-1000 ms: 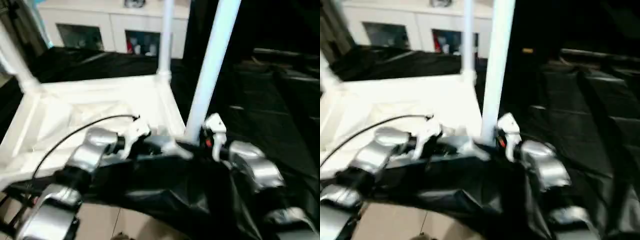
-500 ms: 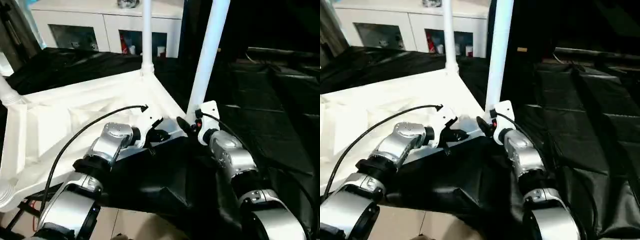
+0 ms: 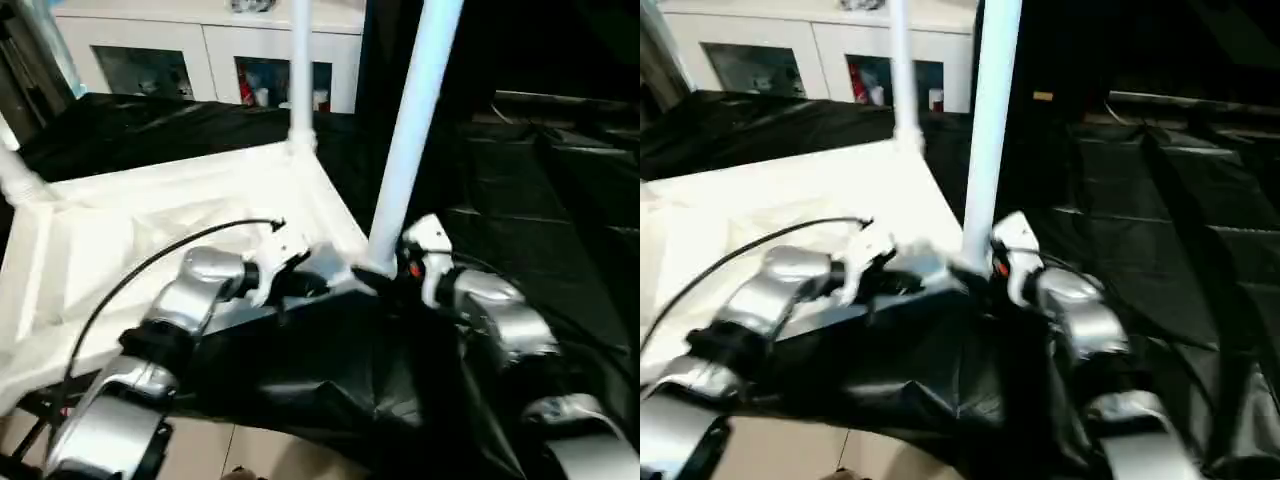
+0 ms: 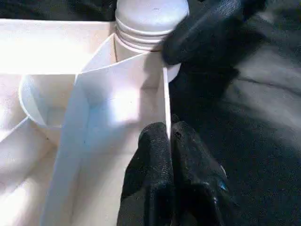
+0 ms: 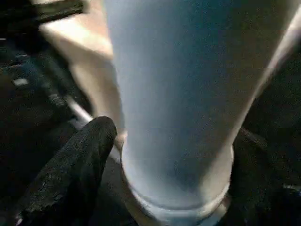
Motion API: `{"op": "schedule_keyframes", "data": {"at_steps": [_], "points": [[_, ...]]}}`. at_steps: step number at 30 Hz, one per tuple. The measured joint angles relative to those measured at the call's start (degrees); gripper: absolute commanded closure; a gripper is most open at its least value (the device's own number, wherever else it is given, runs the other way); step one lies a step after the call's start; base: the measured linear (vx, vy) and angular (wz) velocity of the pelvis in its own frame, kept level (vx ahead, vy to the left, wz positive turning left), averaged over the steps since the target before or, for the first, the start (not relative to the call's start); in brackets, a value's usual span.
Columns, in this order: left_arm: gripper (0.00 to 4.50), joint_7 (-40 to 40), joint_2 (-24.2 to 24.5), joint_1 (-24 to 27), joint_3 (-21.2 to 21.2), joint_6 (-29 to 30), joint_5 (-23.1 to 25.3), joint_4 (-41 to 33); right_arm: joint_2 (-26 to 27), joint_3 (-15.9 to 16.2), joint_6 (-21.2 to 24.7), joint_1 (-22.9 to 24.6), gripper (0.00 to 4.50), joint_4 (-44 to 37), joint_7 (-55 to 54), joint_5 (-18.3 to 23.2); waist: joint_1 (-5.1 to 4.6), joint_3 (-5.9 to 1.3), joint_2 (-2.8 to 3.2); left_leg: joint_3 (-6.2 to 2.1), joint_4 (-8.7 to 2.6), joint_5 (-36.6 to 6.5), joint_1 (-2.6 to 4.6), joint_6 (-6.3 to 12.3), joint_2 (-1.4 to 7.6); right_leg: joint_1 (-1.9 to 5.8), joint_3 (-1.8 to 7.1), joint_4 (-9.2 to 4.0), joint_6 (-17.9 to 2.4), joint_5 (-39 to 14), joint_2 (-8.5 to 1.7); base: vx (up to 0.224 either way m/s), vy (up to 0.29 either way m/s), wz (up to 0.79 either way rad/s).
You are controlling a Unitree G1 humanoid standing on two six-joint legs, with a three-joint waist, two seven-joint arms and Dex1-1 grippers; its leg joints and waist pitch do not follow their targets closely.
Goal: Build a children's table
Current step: Rotate leg to tighten
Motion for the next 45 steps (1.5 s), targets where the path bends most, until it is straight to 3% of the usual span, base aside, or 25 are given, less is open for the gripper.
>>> {"op": "schedule_keyframes", "data": {"at_steps": [5,9,18,22,26,36,41,42,45], "points": [[4.50,-4.26,1.58,1.21,-0.86,-0.94,-0.61,-1.68,-3.15,1.82,1.17,1.71,0.75,-3.48,6.95,1.09,1.16,0.02,-0.03,0.06,0.01,0.00,0.01,-0.01,0.01,0.06,0.01,0.02,-0.02,0.01,-0.03,0.000,0.000,0.00],[4.50,-6.92,3.14,2.56,-1.11,-0.92,-1.14,-3.90,-4.96,3.23,2.02,2.50,0.88,-5.76,10.70,1.75,1.23,0.02,-0.03,0.06,0.01,0.00,-0.01,-0.01,0.01,0.04,0.01,0.02,0.00,0.01,-0.04,0.000,0.000,0.00],[4.50,-8.12,3.62,2.70,-1.32,-0.87,-1.57,-4.07,-5.13,3.43,2.89,2.60,1.68,-6.24,11.12,1.93,1.28,0.02,-0.04,0.06,0.01,0.00,-0.02,-0.01,0.01,0.04,0.01,0.02,0.02,0.00,-0.04,0.000,0.000,0.00],[4.50,-7.50,3.04,2.73,-1.32,-0.24,-1.58,-4.28,-4.31,3.28,3.43,2.98,1.75,-6.55,10.48,2.16,1.31,0.02,-0.04,0.06,0.01,0.00,-0.02,-0.01,0.02,0.04,0.01,0.02,0.02,0.00,-0.04,0.000,0.000,0.00],[4.50,-2.59,1.24,1.79,-0.43,1.42,-0.79,-2.52,-1.23,0.76,3.24,3.59,1.78,-5.14,2.96,1.77,1.16,0.00,-0.07,0.06,0.02,0.01,0.13,-0.02,0.01,0.16,0.01,0.04,0.01,0.01,-0.04,0.000,0.000,0.00],[4.50,17.53,-8.33,-5.23,1.99,5.69,1.83,7.07,10.37,-8.17,2.22,-3.83,1.78,6.28,-31.20,-0.67,-0.37,0.00,-0.11,0.05,0.03,0.02,0.27,-0.05,-0.03,0.24,0.01,-0.02,0.27,-0.02,-0.07,0.000,0.000,0.00],[4.50,20.04,-9.76,-6.03,2.76,5.85,2.30,7.97,12.42,-9.30,-1.05,-5.64,1.78,9.41,-36.97,-1.85,-0.69,-0.03,-0.04,0.05,-0.04,0.02,0.19,-0.05,-0.03,0.17,0.01,-0.02,0.11,0.06,-0.06,0.000,0.000,0.00],[4.50,19.87,-9.76,-6.05,2.78,5.80,2.30,7.96,12.52,-9.45,-1.41,-5.64,1.08,9.56,-36.90,-1.85,-0.72,-0.03,-0.03,0.05,-0.05,0.02,0.18,-0.04,-0.03,0.17,0.01,-0.03,0.12,0.05,-0.06,0.000,0.000,0.00],[4.50,19.05,-9.54,-6.04,2.76,5.64,2.33,7.96,13.10,-9.91,-1.74,-5.64,1.02,9.59,-36.24,-1.69,-0.89,-0.03,-0.03,0.05,-0.05,0.02,0.15,-0.04,-0.03,0.15,0.01,-0.04,0.11,0.04,-0.06,0.000,0.000,0.00]]}}
